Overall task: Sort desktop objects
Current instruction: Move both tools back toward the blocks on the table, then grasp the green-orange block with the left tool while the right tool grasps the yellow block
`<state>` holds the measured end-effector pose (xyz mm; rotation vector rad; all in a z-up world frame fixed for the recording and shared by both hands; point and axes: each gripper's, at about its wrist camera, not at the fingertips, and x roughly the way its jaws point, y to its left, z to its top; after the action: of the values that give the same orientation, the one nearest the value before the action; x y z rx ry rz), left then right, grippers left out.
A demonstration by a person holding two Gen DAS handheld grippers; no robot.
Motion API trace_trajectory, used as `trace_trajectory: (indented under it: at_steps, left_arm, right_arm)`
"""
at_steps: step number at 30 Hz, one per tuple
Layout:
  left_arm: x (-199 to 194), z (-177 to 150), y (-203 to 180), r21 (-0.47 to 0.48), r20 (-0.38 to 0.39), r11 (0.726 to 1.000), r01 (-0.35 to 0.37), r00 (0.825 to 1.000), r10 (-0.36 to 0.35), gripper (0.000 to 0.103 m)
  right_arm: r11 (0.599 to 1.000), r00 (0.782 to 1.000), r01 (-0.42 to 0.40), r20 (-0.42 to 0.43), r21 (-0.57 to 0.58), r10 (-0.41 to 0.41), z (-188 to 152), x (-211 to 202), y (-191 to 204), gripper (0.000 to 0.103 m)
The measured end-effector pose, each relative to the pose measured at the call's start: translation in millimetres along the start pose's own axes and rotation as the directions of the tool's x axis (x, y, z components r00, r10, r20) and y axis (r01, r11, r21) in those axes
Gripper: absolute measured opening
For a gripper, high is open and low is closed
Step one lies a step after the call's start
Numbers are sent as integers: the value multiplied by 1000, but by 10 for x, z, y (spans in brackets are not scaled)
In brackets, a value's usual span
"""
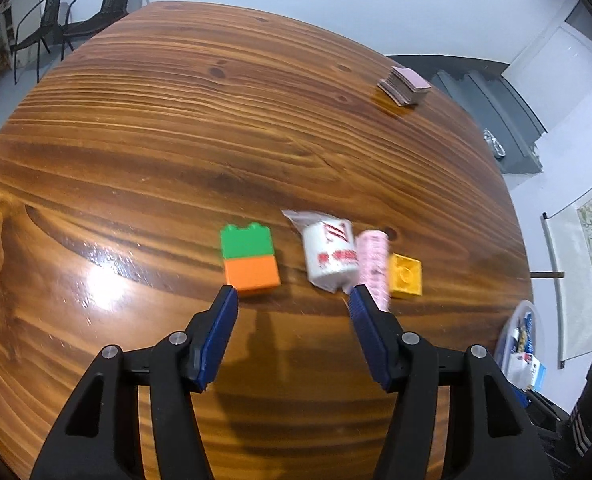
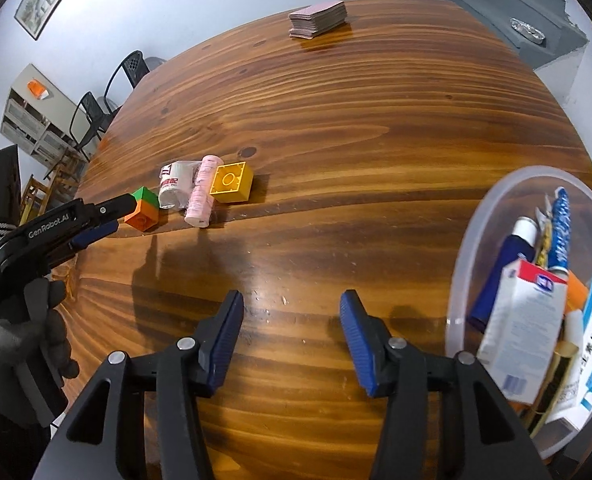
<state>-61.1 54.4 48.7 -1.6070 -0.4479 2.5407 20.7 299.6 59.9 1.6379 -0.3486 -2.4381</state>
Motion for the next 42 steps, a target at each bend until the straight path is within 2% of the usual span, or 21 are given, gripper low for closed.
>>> trace_trajectory:
  at_steps: [6,16,22,25,27,42]
  left_arm:
    - [151,109,84,15,-6,999,-39,999,39,62]
    - [329,202,225,14,-27,999,-53,998,53,62]
    - [419,211,267,49,-38,997,-63,997,65,61]
    - [416,209,268,73,-24,995,-71,997,73,52]
    - [421,208,271,90,-19,993,-80,996,82,39]
    - [381,153,310,92,-14,993,-76,997,77,38]
  right_arm:
    - [1000,1000,3,-12,2,-3,76,120,53,55]
    - [1000,1000,-12,-12,-2,12,282,323,197,55]
    - [1000,1000,-21,-3,-17,21,453,442,312,55]
    - [1000,1000,-21,-1,-23,21,521,496,348,55]
    - [999,1000,-20,-1,-27,20,566,534,373,55]
    - [998,1000,-6,1,-62,6,775,791,538,55]
